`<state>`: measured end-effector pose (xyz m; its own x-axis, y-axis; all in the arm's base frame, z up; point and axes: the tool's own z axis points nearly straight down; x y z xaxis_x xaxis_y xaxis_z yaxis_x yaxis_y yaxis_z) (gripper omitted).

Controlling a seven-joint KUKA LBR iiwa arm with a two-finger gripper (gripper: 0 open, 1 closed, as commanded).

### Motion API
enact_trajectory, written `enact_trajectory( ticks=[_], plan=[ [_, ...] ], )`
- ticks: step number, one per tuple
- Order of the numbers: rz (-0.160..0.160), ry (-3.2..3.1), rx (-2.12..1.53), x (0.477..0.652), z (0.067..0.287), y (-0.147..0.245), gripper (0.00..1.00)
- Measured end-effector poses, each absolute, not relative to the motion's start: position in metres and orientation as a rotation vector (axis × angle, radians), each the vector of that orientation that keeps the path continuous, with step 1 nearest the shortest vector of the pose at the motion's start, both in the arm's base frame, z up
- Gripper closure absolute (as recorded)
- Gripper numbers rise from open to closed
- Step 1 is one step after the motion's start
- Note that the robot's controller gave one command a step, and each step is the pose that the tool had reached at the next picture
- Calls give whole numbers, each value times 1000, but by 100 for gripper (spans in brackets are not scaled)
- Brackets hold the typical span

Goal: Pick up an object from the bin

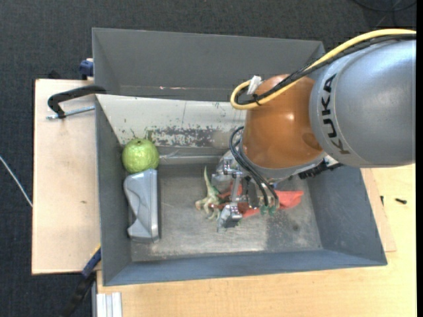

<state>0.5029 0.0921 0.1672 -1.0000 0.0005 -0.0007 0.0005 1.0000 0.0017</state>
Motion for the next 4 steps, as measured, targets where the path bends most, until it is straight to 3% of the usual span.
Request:
enact_trajectory(
  ticks=[1,2,3,4],
  plan=[
    [3,3141,1,503,167,92,0],
    [4,3132,-45,524,124,78,0],
    [17,3153,-225,556,78,42,100],
    [17,3151,-224,557,78,42,100]
  ],
)
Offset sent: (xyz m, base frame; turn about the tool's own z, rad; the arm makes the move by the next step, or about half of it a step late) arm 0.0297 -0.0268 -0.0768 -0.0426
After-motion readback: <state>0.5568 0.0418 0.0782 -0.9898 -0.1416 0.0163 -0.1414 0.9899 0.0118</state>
